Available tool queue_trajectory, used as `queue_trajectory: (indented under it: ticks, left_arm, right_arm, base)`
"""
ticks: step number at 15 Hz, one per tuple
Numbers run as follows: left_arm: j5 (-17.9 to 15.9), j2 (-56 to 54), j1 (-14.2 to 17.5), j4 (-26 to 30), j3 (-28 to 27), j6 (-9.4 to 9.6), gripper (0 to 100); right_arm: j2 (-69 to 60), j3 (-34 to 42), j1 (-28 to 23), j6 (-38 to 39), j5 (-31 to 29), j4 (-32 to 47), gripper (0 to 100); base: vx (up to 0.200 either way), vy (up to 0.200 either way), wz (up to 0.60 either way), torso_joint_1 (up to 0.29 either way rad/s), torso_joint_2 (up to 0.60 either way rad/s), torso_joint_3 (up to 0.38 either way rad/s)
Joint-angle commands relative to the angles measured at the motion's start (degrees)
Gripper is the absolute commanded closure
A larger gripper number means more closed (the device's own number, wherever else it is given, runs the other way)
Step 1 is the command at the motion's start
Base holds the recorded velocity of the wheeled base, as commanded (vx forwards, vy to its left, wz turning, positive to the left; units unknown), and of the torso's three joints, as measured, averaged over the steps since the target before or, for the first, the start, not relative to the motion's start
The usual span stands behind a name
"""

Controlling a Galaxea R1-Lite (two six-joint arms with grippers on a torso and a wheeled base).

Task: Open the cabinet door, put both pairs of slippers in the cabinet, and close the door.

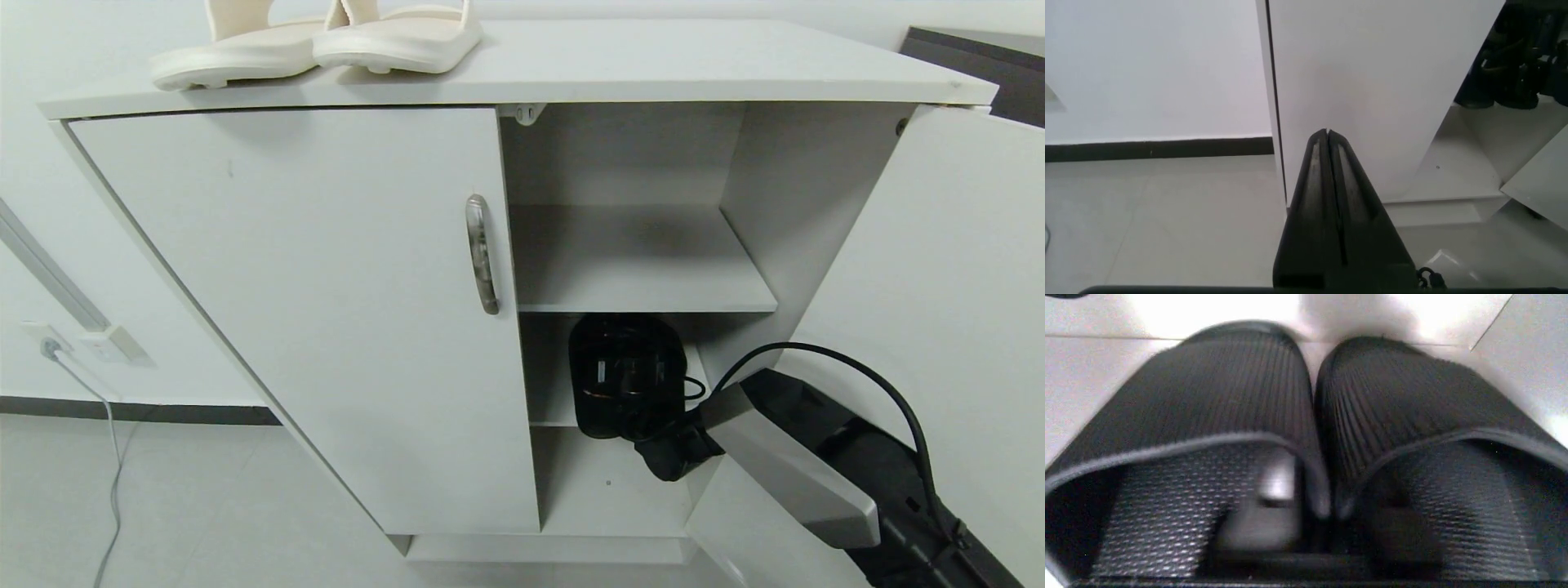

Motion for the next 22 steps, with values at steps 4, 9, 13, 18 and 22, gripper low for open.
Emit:
queue_trajectory:
  ticks: [4, 9, 13, 18, 22]
  left_arm:
    - [-0.02, 0.05, 0.0, -0.01, 0.0, -0.01, 100]
    - [-0.02, 0.05, 0.0, -0.01, 0.0, -0.01, 100]
    - [-0.02, 0.05, 0.0, -0.01, 0.0, 0.08, 100]
    - [-0.02, 0.05, 0.0, -0.01, 0.0, 0.08, 100]
    - [-0.02, 0.05, 0.0, -0.01, 0.0, -0.01, 100]
  right_arm:
    - [-4.72, 9.42, 1.49, 0.04, -0.25, -2.88, 0]
    - [-15.53, 30.43, 5.1, -0.04, -0.69, -13.08, 0]
    - [-23.88, 45.99, 7.73, -0.13, -1.83, -19.93, 0]
    - [-28.63, 53.98, 8.96, 0.31, -1.83, -21.43, 0]
    - [-28.63, 54.6, 9.4, 0.4, -1.83, -21.6, 0]
  base:
    - [0.0, 0.0, 0.0, 0.0, 0.0, 0.0]
    - [0.0, 0.0, 0.0, 0.0, 0.0, 0.0]
    - [0.0, 0.0, 0.0, 0.0, 0.0, 0.0]
    - [0.0, 0.0, 0.0, 0.0, 0.0, 0.0]
    - [0.0, 0.0, 0.0, 0.0, 0.0, 0.0]
